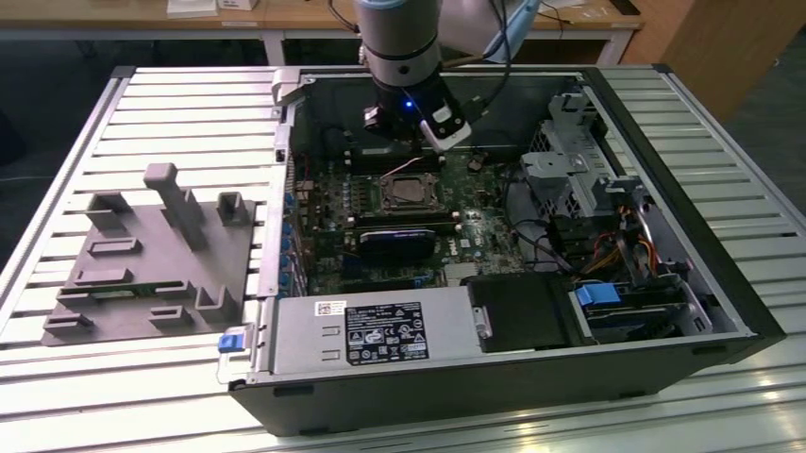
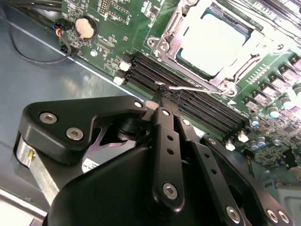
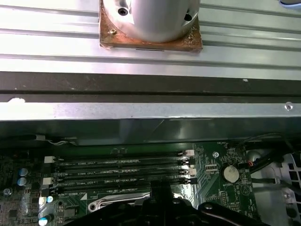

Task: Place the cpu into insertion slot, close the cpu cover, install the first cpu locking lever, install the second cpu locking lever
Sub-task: 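Install the first cpu locking lever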

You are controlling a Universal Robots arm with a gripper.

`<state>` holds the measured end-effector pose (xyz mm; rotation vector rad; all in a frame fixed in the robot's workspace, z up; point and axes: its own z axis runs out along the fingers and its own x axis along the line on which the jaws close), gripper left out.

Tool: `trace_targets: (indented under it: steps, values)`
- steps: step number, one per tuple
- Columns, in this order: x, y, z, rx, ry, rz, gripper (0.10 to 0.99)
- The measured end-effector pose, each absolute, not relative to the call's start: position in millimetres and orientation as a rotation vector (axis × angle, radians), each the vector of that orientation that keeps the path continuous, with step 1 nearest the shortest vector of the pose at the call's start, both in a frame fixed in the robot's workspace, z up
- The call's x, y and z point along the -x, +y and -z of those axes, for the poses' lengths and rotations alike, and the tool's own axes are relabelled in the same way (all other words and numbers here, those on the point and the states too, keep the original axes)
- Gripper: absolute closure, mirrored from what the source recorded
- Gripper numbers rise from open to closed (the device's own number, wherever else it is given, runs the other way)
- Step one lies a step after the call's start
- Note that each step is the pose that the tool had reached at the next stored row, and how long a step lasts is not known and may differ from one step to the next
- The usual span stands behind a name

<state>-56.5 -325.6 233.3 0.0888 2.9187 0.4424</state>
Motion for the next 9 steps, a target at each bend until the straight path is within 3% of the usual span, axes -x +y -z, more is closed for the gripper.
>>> trace_targets:
  steps: [9]
  values:
    - [63.9,-325.6,-226.0,-0.081,2.882,-0.415,0.984]
